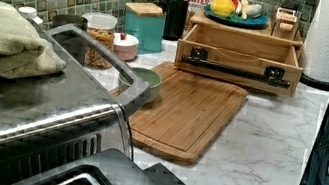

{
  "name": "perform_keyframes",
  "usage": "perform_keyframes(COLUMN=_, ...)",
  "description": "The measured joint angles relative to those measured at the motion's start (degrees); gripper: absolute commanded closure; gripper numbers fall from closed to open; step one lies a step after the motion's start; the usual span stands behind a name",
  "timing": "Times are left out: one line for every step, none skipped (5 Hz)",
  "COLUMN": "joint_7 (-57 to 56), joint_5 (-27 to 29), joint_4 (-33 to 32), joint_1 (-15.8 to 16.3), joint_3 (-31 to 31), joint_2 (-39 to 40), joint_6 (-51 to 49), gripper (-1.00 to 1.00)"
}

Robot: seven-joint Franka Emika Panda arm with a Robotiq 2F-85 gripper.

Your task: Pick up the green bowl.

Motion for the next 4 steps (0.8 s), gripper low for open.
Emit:
perform_keyframes(joint_7=6.0, joint_5=0.0, joint_4=-3.7, joint_1=0.8, joint_3=0.1, joint_2=-0.4, joint_6=0.1, gripper=1.00)
perform_keyframes(joint_7=9.6, joint_5=0.0, joint_4=-6.4, joint_1=1.6, joint_3=0.8, joint_2=-0.4, joint_6=1.1, gripper=-1.00)
perform_keyframes(joint_7=13.4, joint_5=-0.1, joint_4=-7.3, joint_1=2.4, joint_3=1.9, joint_2=-0.3, joint_6=1.7, gripper=-1.00)
perform_keyframes(joint_7=15.7, joint_5=-0.1, joint_4=-7.3, joint_1=2.4, joint_3=3.7, joint_2=-0.4, joint_6=1.7, gripper=-1.00)
